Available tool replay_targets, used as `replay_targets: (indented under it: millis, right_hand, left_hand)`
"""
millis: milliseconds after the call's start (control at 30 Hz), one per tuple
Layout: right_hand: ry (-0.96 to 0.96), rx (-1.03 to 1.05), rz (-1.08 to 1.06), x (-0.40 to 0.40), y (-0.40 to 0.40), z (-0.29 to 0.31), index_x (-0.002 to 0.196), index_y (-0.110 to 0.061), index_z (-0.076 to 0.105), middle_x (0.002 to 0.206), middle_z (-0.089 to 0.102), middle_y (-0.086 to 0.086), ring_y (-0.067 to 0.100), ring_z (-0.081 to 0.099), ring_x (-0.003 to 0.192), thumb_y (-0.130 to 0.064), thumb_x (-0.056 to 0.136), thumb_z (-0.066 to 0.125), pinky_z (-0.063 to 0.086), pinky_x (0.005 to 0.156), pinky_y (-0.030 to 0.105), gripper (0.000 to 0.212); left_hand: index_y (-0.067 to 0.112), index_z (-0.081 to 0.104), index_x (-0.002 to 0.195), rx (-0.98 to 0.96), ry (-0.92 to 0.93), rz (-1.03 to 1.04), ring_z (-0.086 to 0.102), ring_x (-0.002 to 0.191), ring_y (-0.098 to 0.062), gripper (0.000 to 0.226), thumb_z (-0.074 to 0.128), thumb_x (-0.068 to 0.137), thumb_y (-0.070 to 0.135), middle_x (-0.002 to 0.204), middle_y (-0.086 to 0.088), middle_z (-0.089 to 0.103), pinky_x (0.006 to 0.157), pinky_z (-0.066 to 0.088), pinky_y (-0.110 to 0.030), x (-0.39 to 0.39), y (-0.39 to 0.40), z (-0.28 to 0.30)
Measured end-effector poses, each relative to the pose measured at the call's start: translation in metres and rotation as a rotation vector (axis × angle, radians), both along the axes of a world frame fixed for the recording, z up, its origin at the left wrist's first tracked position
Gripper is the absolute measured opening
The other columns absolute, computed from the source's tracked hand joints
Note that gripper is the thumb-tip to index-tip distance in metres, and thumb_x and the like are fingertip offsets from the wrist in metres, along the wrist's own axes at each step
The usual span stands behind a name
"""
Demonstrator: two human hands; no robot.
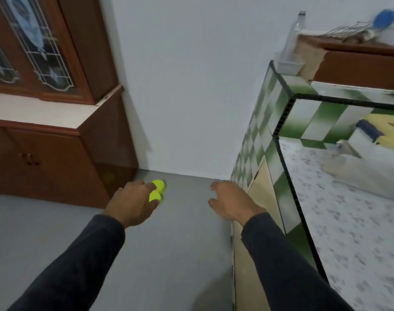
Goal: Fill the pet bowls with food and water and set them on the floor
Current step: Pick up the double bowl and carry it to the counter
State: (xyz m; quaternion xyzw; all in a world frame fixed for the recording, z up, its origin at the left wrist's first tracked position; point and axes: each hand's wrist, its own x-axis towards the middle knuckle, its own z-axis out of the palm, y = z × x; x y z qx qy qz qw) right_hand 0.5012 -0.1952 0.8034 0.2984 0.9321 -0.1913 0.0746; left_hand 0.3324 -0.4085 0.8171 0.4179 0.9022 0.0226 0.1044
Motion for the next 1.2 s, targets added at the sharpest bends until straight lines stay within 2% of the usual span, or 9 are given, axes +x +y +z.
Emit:
replay_targets:
  millis: [133, 333, 867, 1067, 1200]
  right_hand:
    - [-0.048, -0.012, 0.065, -0.049, 0.023, -0.008, 0.151, -0.017, 0.042, 0.151, 0.047, 0.009, 0.029, 0.051, 0.131, -0.036, 0.101, 0.050, 0.044, 0.110, 0.041, 0.054]
    - [-0.073, 0.026, 0.133, -0.119, 0.049, -0.025, 0.140, -0.011, 0.052, 0.141, 0.053, 0.013, 0.033, 0.053, 0.126, -0.035, 0.101, 0.049, 0.046, 0.106, 0.046, 0.045]
    - [-0.148, -0.011, 0.154, -0.344, 0.119, -0.062, 0.143, -0.012, 0.049, 0.142, 0.051, 0.014, 0.036, 0.052, 0.127, -0.035, 0.099, 0.052, 0.048, 0.103, 0.048, 0.049]
    - [-0.167, -0.049, 0.160, -0.413, 0.147, -0.086, 0.140, -0.012, 0.051, 0.136, 0.054, 0.015, 0.036, 0.053, 0.125, -0.036, 0.097, 0.054, 0.047, 0.103, 0.048, 0.049]
    - [-0.172, -0.065, 0.190, -0.453, 0.172, -0.108, 0.136, -0.010, 0.053, 0.132, 0.057, 0.017, 0.038, 0.053, 0.124, -0.035, 0.094, 0.055, 0.047, 0.103, 0.047, 0.048]
  left_hand:
    - [0.030, 0.053, 0.139, -0.034, -0.015, 0.071, 0.056, 0.119, -0.031, 0.046, 0.054, 0.099, 0.053, 0.127, -0.006, 0.055, 0.097, 0.049, -0.045, -0.035, 0.011, -0.011]
    - [0.028, 0.048, 0.147, -0.042, -0.023, 0.148, 0.055, 0.120, -0.031, 0.053, 0.049, 0.101, 0.055, 0.133, -0.007, 0.054, 0.100, 0.047, -0.045, -0.091, 0.029, -0.034]
    - [0.022, 0.046, 0.149, -0.106, -0.121, 0.125, 0.050, 0.126, -0.032, 0.052, 0.045, 0.105, 0.050, 0.139, -0.011, 0.051, 0.105, 0.045, -0.045, -0.310, 0.101, -0.081]
    - [0.023, 0.047, 0.148, -0.152, -0.152, 0.130, 0.052, 0.126, -0.031, 0.051, 0.044, 0.105, 0.050, 0.139, -0.010, 0.052, 0.103, 0.047, -0.045, -0.372, 0.122, -0.107]
    - [0.024, 0.046, 0.149, -0.174, -0.204, 0.155, 0.051, 0.131, -0.029, 0.052, 0.044, 0.105, 0.051, 0.144, -0.009, 0.051, 0.107, 0.046, -0.045, -0.405, 0.140, -0.131]
